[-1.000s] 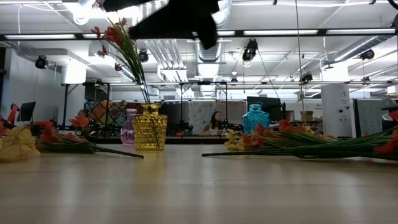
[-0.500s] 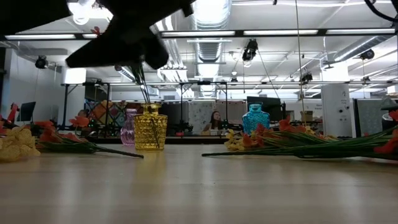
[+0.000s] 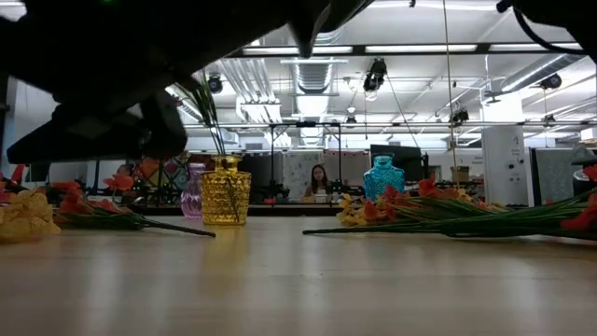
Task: Sort flowers into vase by color
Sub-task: Put the left yellow flower into the blue vase
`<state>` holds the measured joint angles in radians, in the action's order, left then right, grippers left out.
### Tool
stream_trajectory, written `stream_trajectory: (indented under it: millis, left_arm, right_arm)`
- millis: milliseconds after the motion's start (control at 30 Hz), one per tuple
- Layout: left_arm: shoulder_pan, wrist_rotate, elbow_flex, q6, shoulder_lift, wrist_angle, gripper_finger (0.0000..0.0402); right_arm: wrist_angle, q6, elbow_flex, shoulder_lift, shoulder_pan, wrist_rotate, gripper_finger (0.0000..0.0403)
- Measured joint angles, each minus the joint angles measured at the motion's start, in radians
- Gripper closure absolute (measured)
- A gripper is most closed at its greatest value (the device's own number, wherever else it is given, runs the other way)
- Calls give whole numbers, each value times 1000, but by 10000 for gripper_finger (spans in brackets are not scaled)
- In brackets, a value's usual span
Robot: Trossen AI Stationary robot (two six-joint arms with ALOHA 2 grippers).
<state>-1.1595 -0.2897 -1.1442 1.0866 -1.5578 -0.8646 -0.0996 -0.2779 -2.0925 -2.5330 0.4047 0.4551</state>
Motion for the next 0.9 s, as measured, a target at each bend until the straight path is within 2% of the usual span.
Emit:
stream_trajectory:
  millis: [267, 467, 700, 900]
  left_arm:
    - [0, -16, 0, 4, 0, -8, 155]
    - [0, -59, 0, 5, 0, -11, 155]
    - [1, -63, 0, 21, 0, -12, 155]
    - [1, -63, 0, 35, 0, -13, 155]
  right_arm:
    - [-10, -12, -20, -39, -16, -16, 51]
    - [-60, 2, -20, -85, -17, -123, 51]
    - [-58, 58, -20, -99, -17, -125, 51]
    - [33, 92, -37, -98, -23, -92, 60]
